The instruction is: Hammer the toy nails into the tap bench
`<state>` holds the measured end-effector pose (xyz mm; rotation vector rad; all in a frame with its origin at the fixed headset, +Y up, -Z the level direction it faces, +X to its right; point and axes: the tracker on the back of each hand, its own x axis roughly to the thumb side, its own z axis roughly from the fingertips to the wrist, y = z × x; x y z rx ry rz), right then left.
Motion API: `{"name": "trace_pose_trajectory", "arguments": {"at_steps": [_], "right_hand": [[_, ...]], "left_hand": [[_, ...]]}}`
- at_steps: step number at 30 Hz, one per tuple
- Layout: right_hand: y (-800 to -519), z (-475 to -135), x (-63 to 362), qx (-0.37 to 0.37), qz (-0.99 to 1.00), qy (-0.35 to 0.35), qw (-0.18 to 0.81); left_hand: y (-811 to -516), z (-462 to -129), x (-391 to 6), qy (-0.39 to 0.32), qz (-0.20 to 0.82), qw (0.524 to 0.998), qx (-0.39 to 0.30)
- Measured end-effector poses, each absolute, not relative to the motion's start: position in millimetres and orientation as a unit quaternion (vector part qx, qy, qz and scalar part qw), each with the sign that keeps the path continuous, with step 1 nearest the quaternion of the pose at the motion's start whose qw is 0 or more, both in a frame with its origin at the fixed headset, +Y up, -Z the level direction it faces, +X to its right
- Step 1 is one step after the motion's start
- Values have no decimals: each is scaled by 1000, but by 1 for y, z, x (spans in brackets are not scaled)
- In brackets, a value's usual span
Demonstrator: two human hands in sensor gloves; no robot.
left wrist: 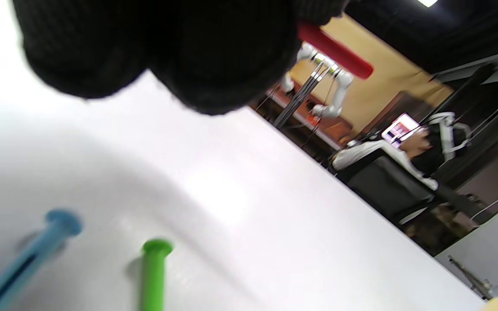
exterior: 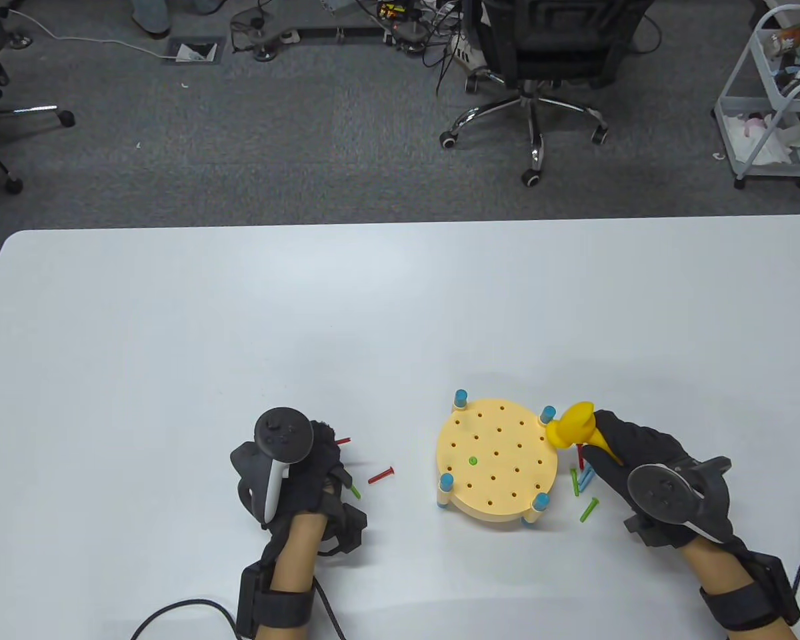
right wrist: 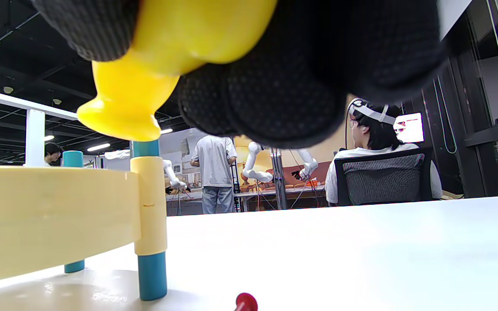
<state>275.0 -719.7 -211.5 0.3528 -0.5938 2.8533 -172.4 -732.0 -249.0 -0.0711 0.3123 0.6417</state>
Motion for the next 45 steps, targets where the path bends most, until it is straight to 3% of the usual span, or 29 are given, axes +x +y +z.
{"name": "trace_pose_trajectory", "arguments": {"at_steps": [11,20,25,45], "right_hand": [[-720,-212,277,113,967,-203,109],[-720,-213,277,119,966,-203,108],[-721,-212,277,124,966,-200,104],[-723,-212,274,129,967,-196,100]], "left_hand": [[-684,-257,-109,30,261,965,24],[-669,-272,-28,-108,141,983,-54],[-676,-278,-1,-133,36,987,-78],[-689,-281,15,-149,0,982,-115]]}}
